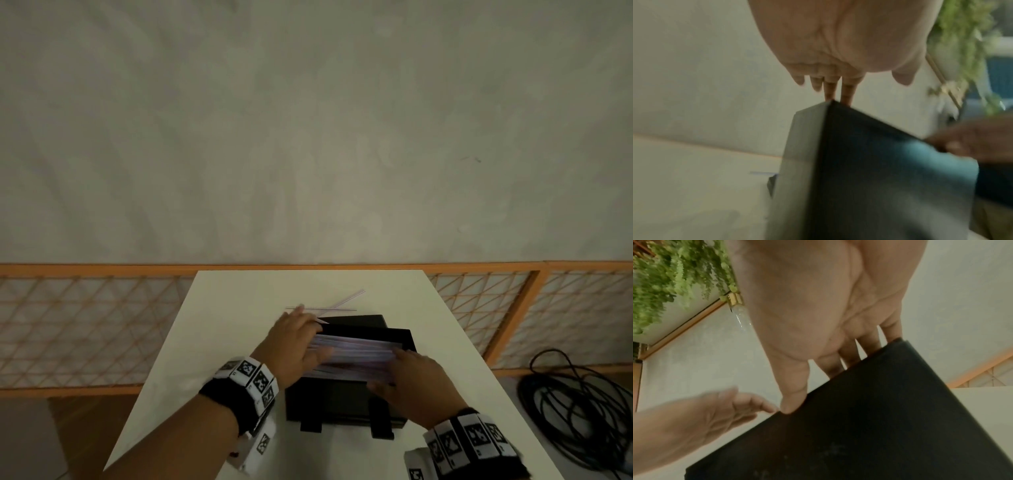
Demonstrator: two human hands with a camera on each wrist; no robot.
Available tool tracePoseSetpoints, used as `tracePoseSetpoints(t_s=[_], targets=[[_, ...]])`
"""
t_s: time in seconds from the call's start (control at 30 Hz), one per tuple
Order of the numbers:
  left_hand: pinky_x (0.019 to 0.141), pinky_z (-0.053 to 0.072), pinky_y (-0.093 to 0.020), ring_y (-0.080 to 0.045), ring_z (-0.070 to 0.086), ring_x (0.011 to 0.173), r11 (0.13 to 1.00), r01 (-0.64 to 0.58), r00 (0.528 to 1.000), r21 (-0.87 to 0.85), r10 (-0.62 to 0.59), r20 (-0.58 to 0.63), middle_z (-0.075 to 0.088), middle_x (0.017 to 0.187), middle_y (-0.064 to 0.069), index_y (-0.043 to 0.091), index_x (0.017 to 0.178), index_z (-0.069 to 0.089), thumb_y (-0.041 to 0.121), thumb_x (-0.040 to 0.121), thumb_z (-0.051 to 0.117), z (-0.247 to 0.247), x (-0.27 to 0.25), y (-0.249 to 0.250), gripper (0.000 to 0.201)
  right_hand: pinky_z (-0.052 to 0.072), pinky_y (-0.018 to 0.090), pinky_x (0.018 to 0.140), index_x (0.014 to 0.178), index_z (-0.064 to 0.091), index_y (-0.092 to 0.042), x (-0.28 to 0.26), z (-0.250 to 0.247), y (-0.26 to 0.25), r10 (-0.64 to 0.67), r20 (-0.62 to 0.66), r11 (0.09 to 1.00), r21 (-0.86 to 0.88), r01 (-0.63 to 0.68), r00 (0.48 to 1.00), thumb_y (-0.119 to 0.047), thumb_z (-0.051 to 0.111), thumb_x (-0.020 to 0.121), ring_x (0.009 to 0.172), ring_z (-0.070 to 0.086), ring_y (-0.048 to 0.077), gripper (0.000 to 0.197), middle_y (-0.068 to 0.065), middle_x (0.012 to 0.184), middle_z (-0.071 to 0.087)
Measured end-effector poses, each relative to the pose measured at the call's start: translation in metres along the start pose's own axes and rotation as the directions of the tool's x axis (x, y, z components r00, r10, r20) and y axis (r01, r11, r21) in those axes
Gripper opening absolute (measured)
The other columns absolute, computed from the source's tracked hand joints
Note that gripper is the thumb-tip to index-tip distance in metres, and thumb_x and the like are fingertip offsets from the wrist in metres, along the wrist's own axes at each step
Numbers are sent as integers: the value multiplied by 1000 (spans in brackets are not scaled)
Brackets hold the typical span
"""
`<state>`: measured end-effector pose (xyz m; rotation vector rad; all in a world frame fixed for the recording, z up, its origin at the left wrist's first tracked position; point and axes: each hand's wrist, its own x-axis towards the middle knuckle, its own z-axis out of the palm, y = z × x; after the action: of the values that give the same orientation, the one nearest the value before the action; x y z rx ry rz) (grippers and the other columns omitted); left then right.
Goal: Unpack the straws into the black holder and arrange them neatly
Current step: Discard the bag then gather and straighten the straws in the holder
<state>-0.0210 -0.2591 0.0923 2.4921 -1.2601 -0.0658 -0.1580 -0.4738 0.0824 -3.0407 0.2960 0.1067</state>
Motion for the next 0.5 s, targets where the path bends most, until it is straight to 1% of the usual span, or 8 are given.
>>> tracePoseSetpoints(t_s=[0.03, 0.07, 0.1, 0.17, 0.23, 0.3, 0.37, 0.5], targets=[[117, 22, -35, -22, 29, 137, 996, -45, 997, 73, 41, 64, 42, 141, -3, 18, 132, 46, 83, 71, 12, 5, -2, -3, 96, 45, 32, 89, 107, 59, -30, -1, -2, 0, -8, -32, 1000, 19, 9, 999, -69, 32, 74, 107, 54, 15, 57, -8, 111, 58], [112, 31, -36, -20, 37, 128, 989, -90, 990, 118, 75, 121, 46, 135, -2, 18, 131, 47, 84, 72, 21, 8, -4, -2, 93, 44, 31, 86, 103, 60, -29, -3, -5, -3, -15, -48, 1000, 27, 16, 999, -62, 42, 74, 105, 54, 14, 47, -10, 109, 57], [108, 36, -35, -19, 40, 123, 982, -119, 982, 144, 95, 166, 48, 132, -2, 18, 131, 47, 83, 73, 33, 11, -5, 1, 88, 41, 31, 90, 102, 60, -29, -4, -6, -7, -26, -60, 1000, 12, 27, 998, -56, 48, 73, 105, 54, 13, 41, -11, 108, 57], [106, 36, -32, -20, 40, 122, 974, -129, 973, 186, 88, 213, 48, 132, -4, 16, 132, 45, 78, 71, 46, 18, -3, 4, 87, 33, 33, 95, 97, 63, -29, -6, -6, -17, -64, -93, 998, -28, 61, 994, -47, 52, 68, 105, 54, 12, 35, -12, 105, 59], [107, 34, -33, -22, 39, 124, 966, -106, 973, 235, 51, 226, 45, 135, -6, 13, 133, 44, 79, 67, 53, 22, 4, 6, 94, 35, 31, 90, 96, 65, -26, -7, -6, -29, -112, -103, 994, -3, 112, 988, -37, 54, 68, 102, 57, 17, 32, -8, 103, 61], [111, 30, -37, -27, 37, 129, 945, -103, 961, 309, 15, 274, 40, 142, -10, 10, 137, 39, 74, 65, 62, 26, 10, 7, 99, 42, 30, 86, 106, 62, -19, -6, -7, -40, -149, -8, 987, 63, 149, 989, -30, 56, 74, 103, 57, 21, 34, 0, 109, 61], [110, 28, -39, -28, 40, 129, 926, -103, 954, 363, -12, 301, 40, 144, -10, 11, 139, 35, 66, 65, 68, 29, 13, 9, 98, 48, 31, 88, 112, 59, -16, -2, -9, -51, -139, 155, 986, 109, 123, 978, -31, 57, 78, 104, 58, 25, 37, 5, 113, 61], [112, 24, -39, -27, 36, 133, 927, -79, 964, 367, -23, 266, 34, 149, -9, 12, 144, 27, 61, 64, 72, 32, 14, 9, 104, 51, 35, 88, 112, 60, -12, 14, -17, -63, -55, 352, 998, 42, 43, 934, -35, 59, 78, 103, 60, 27, 40, 10, 113, 64]])
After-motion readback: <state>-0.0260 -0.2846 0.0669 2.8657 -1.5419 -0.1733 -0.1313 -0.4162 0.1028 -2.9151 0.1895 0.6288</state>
